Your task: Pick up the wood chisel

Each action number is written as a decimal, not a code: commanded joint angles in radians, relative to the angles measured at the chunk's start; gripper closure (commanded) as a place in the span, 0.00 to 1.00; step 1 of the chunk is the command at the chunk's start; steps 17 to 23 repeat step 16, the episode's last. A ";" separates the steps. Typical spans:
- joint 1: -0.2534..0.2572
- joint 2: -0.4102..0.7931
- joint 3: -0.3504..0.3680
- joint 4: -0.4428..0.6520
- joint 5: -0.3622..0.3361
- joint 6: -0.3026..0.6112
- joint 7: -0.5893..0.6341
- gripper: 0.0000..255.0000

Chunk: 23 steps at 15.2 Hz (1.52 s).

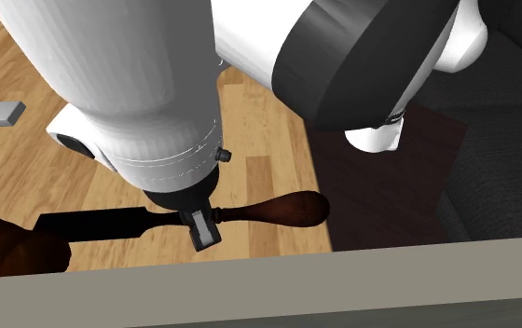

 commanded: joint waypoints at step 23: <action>0.001 -0.025 0.001 0.164 0.008 -0.189 -0.022 1.00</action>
